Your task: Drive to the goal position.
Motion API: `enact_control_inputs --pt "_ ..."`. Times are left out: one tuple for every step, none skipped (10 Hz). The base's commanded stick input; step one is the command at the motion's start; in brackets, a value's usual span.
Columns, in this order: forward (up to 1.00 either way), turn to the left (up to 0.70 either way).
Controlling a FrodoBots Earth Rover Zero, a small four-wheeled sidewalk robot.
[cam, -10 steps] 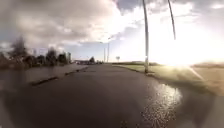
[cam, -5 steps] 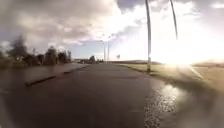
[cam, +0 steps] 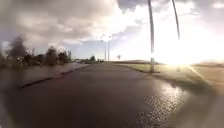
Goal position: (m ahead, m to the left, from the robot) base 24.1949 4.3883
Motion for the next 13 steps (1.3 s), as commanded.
enact_control_inputs --pt "0.70 0.00" --pt "0.70 0.00" --pt "0.70 0.00" --pt "0.70 0.00" --pt "0.70 0.00" --pt "0.70 0.00" --pt "0.70 0.00" --pt "0.70 0.00" --pt "0.70 0.00" --pt "0.70 0.00" --pt "0.70 0.00" --pt "0.70 0.00" --pt "0.70 0.00"
